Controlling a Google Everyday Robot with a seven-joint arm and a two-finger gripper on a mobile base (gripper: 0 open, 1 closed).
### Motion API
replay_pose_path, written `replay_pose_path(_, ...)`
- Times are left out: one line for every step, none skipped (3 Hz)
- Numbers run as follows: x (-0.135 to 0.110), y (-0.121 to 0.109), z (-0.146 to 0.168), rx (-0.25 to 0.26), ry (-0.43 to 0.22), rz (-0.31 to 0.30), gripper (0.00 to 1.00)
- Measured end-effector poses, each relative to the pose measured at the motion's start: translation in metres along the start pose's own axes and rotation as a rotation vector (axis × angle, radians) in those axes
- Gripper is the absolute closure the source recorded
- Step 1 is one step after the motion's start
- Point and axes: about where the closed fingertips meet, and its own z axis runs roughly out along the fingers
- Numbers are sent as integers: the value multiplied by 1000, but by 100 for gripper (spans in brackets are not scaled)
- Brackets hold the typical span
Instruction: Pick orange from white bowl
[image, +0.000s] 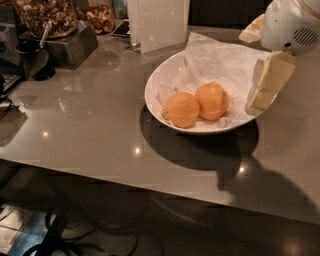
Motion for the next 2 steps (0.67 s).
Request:
replay_pose_path(-1,-4,1,4,-6,0,0)
replay_pose_path(-2,-20,5,20,-36,9,0)
